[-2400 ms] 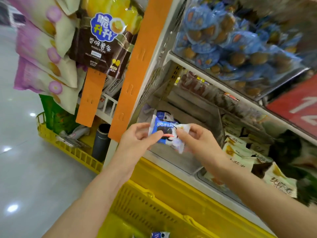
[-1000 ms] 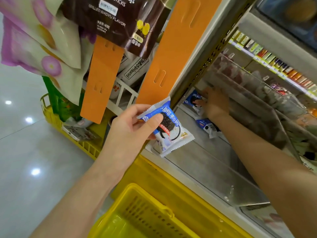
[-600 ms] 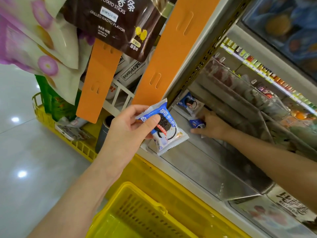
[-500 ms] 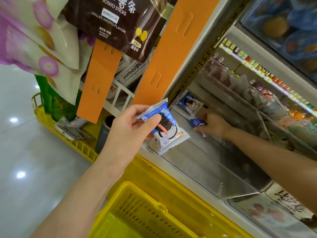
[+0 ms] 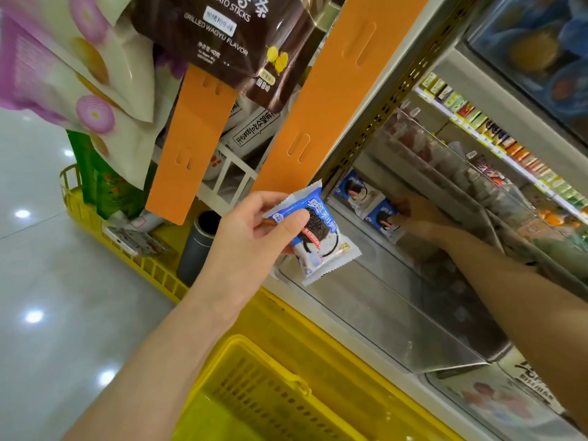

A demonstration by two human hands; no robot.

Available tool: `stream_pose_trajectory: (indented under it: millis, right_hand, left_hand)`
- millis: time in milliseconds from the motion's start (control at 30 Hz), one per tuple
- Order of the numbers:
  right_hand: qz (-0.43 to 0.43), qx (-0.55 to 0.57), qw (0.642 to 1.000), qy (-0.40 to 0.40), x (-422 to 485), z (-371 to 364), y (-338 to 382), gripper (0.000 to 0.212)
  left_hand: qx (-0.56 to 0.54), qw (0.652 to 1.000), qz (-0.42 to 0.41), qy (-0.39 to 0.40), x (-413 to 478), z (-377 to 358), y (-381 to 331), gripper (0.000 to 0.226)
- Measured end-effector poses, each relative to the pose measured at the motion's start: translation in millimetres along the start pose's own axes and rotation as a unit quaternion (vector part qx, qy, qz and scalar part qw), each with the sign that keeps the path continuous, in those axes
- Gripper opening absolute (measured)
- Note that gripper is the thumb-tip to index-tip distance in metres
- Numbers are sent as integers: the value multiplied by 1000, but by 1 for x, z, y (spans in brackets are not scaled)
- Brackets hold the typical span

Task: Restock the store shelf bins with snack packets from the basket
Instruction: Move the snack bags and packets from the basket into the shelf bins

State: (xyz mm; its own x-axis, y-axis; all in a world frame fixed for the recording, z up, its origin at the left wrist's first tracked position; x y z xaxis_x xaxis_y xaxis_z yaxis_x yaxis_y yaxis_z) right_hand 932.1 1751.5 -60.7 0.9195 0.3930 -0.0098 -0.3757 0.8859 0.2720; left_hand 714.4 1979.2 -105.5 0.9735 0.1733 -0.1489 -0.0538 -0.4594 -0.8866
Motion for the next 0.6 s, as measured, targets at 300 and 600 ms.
stream_pose_trajectory:
  millis: [300,600]
  right_hand:
    - [14,-211,975,-71,-2,-9,10,43]
    - [169,253,948,-88,-121,1,120,23]
  left_hand:
    - [4,1000,-5,6,-3,-7,-5,22]
    - [46,999,-5,-19,-23,-26,-4,26]
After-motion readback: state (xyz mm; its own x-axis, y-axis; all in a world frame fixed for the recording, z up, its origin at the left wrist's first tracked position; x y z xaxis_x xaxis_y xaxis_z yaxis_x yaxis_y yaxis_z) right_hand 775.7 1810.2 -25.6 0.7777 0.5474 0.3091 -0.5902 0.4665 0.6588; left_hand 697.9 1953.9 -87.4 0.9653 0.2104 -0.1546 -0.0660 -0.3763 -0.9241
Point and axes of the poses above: each hand's wrist, its own x-axis towards the middle knuckle, its own z-axis out of the back of the hand, y = z × x, the point moved 1 cm from there along x, towards the middle knuckle, and after that the axes turned 15 degrees about z, right-handed, at the moved point
